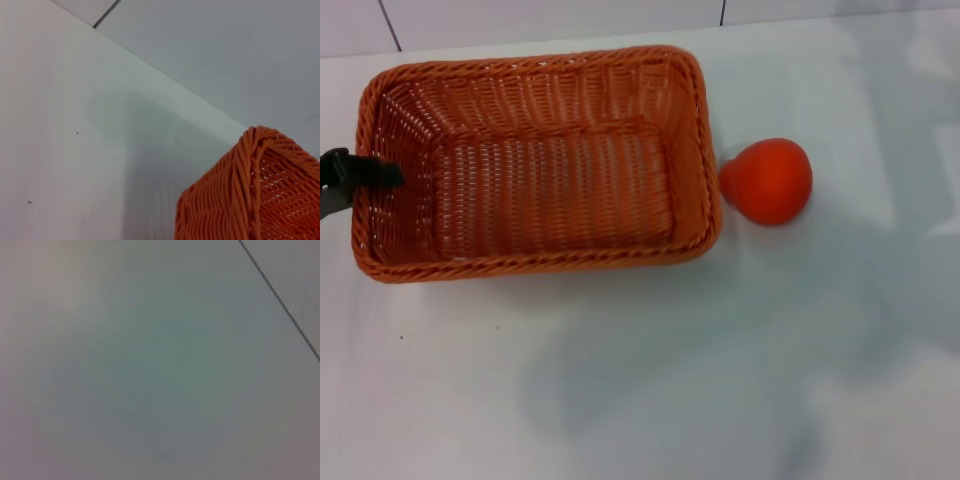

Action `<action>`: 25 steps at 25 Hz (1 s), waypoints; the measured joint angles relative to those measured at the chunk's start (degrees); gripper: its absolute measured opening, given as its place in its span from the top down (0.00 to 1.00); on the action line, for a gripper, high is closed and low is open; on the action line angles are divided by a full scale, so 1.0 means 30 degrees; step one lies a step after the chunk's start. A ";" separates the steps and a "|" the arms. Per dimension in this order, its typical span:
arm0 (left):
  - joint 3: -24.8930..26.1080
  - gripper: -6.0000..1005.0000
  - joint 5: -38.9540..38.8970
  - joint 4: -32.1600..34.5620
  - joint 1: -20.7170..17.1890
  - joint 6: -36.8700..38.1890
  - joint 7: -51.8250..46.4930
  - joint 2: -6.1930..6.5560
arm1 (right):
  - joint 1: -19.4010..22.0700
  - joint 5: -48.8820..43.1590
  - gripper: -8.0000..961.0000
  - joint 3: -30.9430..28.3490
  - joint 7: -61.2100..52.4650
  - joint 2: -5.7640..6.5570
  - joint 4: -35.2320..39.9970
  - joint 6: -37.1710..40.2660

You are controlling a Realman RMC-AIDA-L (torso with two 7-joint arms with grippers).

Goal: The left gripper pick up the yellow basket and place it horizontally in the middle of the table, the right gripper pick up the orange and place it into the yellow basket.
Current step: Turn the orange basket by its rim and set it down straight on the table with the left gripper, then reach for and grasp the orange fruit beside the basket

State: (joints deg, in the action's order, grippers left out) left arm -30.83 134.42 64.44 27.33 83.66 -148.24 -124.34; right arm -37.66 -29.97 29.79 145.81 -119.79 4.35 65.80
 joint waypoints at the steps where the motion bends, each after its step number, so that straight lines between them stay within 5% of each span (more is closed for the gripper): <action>1: -0.0002 0.82 -0.0136 -0.0084 -0.0055 0.0003 -0.0033 0.0005 | -0.0022 0.0000 0.14 0.0000 0.0000 0.0000 0.0016 -0.0014; 6: -0.0002 0.80 -0.0724 -0.0804 -0.0150 0.0041 -0.0158 0.0094 | -0.0098 0.0000 0.14 0.0020 0.0000 -0.0001 0.0076 -0.0031; 17: 0.0159 0.47 -0.1494 -0.1096 -0.0620 0.0048 0.0531 0.0253 | -0.0039 -0.0126 0.14 0.0496 -0.0036 0.0022 0.0132 -0.0031; 25: 0.3279 0.27 -0.4787 -0.2295 -0.0791 -0.0904 0.8129 0.0650 | 0.1105 -0.0661 0.14 0.5581 -0.3436 0.0418 0.2790 -0.0315</action>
State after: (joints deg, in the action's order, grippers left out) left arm -20.99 120.06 57.56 24.96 80.95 -123.85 -122.38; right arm -34.35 -31.95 46.53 135.51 -118.54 12.72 64.85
